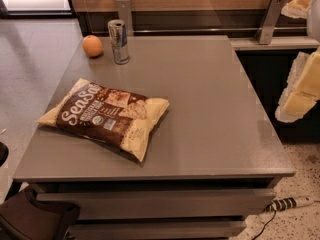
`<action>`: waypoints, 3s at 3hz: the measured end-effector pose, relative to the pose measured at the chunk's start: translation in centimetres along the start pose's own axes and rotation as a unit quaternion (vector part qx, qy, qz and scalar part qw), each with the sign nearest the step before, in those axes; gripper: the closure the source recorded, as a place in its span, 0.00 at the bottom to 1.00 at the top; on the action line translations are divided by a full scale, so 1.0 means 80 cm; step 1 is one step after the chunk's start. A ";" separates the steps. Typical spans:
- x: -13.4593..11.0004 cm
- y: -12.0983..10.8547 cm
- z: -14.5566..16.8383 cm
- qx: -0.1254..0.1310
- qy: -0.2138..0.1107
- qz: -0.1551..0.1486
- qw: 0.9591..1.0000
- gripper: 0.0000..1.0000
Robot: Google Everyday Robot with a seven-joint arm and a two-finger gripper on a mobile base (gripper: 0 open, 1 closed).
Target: Pick brown chip bag
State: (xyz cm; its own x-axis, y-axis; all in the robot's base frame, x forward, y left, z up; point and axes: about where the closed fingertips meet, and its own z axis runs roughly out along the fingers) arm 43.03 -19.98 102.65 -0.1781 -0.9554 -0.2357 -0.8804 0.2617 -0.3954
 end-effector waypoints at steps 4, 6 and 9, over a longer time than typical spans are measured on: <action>-0.128 0.007 0.110 -0.095 -0.028 0.013 0.995 0.00; -0.269 0.061 0.206 -0.168 -0.063 0.002 0.984 0.00; -0.342 0.092 0.256 -0.202 -0.056 -0.044 0.977 0.00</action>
Offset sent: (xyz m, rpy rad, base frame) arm 0.0200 0.0151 -0.0083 0.0338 0.0195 -0.0037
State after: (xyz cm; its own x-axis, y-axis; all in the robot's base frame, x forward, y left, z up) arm 50.43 10.90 88.01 -0.0645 -0.9448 -0.3212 -0.9958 0.0819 -0.0409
